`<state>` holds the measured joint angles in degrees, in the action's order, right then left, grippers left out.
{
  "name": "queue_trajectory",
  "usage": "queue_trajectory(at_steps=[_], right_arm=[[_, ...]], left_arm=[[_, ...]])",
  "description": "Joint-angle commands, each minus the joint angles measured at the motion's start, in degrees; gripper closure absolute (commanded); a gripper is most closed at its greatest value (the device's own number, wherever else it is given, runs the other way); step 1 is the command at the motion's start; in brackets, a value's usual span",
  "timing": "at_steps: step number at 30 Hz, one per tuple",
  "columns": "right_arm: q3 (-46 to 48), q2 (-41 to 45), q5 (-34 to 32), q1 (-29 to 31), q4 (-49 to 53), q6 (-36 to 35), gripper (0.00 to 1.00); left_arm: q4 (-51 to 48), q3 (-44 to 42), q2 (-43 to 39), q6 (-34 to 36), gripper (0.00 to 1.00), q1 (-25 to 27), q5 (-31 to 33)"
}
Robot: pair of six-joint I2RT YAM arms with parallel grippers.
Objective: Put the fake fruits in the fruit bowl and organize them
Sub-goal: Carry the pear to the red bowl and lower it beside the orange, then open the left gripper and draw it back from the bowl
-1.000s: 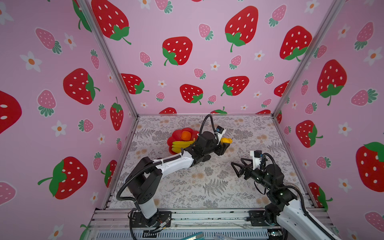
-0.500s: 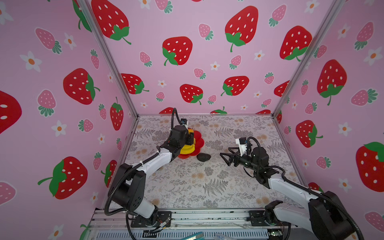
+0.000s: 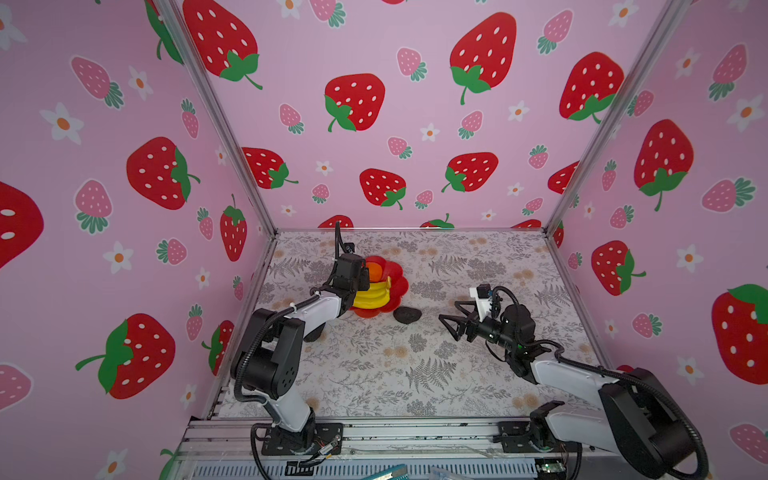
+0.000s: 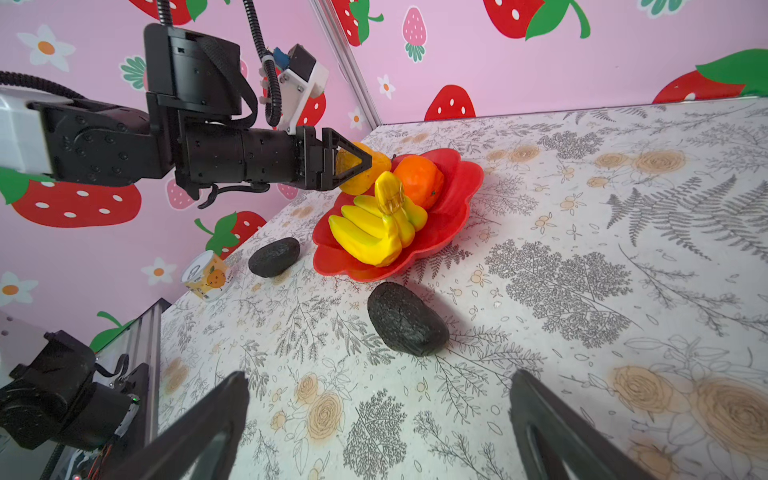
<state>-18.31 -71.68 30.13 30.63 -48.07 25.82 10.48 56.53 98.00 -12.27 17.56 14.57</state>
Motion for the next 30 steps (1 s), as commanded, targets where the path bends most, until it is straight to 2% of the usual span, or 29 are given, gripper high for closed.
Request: queue_trajectory(at_steps=[1,21,25,30], right_arm=[[0.2,-1.16,1.04,0.22,-5.48,0.61,0.01],[0.29,-0.89,0.83,0.05,-5.18,0.32,0.01],[0.29,-1.02,0.92,0.05,-5.14,0.37,0.01],[0.29,-1.13,1.33,0.04,-5.48,0.63,0.01]], left_arm=[[2.79,2.84,1.61,-0.56,0.38,-0.64,1.05],[4.75,8.82,10.83,0.23,0.34,-2.07,0.37],[4.17,8.18,10.69,0.29,0.29,-2.0,-0.58],[2.29,7.1,8.78,-0.46,0.14,-1.87,0.16]])
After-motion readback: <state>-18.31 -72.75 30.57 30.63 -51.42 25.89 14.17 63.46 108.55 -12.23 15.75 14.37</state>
